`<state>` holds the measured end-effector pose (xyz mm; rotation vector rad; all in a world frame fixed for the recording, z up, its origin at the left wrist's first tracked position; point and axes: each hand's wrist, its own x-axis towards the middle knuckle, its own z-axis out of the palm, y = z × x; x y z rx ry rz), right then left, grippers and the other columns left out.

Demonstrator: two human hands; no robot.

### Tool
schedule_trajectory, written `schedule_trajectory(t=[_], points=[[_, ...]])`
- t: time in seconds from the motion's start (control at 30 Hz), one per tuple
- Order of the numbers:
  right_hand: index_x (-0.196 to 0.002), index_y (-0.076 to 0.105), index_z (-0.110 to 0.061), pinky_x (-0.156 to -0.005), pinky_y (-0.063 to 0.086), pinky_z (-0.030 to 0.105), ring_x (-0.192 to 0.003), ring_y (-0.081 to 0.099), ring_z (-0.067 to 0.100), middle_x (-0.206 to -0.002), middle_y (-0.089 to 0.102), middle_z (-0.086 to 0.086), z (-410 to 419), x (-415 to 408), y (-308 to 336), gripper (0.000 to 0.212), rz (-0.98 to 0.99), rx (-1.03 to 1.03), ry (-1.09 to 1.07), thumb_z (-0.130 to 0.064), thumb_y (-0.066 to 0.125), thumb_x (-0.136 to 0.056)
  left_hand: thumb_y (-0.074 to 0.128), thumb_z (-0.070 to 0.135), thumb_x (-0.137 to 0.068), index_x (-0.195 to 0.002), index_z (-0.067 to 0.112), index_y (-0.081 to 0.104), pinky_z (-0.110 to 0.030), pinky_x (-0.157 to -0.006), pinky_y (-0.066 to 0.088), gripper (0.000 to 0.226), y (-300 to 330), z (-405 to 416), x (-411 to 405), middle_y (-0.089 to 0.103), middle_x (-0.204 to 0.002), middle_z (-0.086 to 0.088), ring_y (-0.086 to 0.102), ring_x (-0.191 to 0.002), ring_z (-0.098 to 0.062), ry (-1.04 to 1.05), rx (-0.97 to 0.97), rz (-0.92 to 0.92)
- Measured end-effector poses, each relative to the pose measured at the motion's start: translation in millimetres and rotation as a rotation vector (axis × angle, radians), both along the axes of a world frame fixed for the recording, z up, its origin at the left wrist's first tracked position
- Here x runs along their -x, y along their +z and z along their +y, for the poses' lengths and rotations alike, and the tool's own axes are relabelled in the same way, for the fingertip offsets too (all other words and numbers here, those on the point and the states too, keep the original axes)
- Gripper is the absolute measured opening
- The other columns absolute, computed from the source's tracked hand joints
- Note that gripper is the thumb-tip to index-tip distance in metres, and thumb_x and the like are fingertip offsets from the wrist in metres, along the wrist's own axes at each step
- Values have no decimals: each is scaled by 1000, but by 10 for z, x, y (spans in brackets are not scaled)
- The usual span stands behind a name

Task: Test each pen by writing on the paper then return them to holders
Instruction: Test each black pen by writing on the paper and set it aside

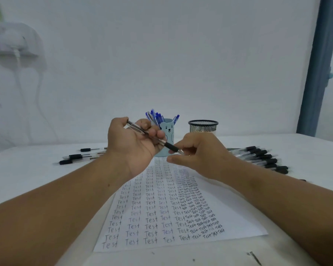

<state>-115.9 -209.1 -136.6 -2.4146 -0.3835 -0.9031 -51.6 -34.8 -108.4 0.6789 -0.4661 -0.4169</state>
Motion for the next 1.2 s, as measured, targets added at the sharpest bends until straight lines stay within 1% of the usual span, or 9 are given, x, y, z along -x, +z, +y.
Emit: schedule_trajectory(t=[0.07,0.13,0.3,0.43,0.57,0.67,0.87,1.0,1.2], points=[[-86,78,-12,-57,30,28,-56,37,8,-62,46,2,11,11,4,33,-25,54,-10,-44,83,-78,22,39,-97,-65,11,43,-39,-87,44,48,-53,-31,39,50,-68,-9,52,-72,-25,12,-138,-117],[-87,80,-19,-57,30,28,-57,39,9,-62,42,-8,34,48,16,31,-42,76,-17,-49,80,-77,19,35,-99,-67,11,44,-41,-91,39,47,-105,-77,67,55,-69,-9,50,-78,-25,72,-277,-265],[-68,74,-16,-56,31,32,-53,37,12,-54,45,3,28,92,69,37,55,126,-118,-45,69,-91,17,43,-103,-85,10,60,-40,-90,36,57,-152,-47,51,68,-91,-10,49,-93,-24,210,-524,-546],[-72,73,-6,-51,42,26,-49,49,11,-62,65,10,-17,129,96,33,108,-250,-143,-31,69,-94,16,77,-93,-104,24,68,-36,-95,41,75,-200,142,-117,69,-109,5,57,-109,-16,296,-947,-737],[-76,64,-3,-41,37,25,-50,48,19,-63,54,16,-35,135,24,18,251,-656,11,-10,78,-84,61,51,-94,-99,34,69,-18,-71,38,20,-276,333,-216,61,-114,17,56,-107,-3,340,-1343,-842],[-75,56,-9,-40,27,21,-43,36,18,-58,48,15,-30,112,-32,25,342,-706,17,-15,77,-88,70,45,-89,-96,31,72,-19,-68,36,15,-276,389,-235,56,-109,21,52,-100,3,338,-1388,-801],[-61,55,-15,-47,39,21,-44,49,10,-55,64,5,-4,113,-38,39,334,-450,-145,-34,81,-84,74,46,-86,-102,35,72,-28,-91,30,19,-249,401,-207,43,-94,30,44,-99,-4,394,-1514,-785],[-54,51,-16,-57,45,24,-46,53,13,-49,61,3,-13,98,-65,38,319,-369,-217,-19,75,-83,75,44,-86,-102,34,73,-28,-91,31,19,-259,401,-182,44,-94,28,44,-88,3,394,-1497,-760],[-51,49,-18,-55,43,23,-49,53,12,-47,61,1,0,111,-74,37,339,-323,-229,-14,70,-81,75,43,-87,-103,33,73,-27,-91,30,19,-276,399,-183,45,-94,27,43,-86,6,407,-1482,-752]])
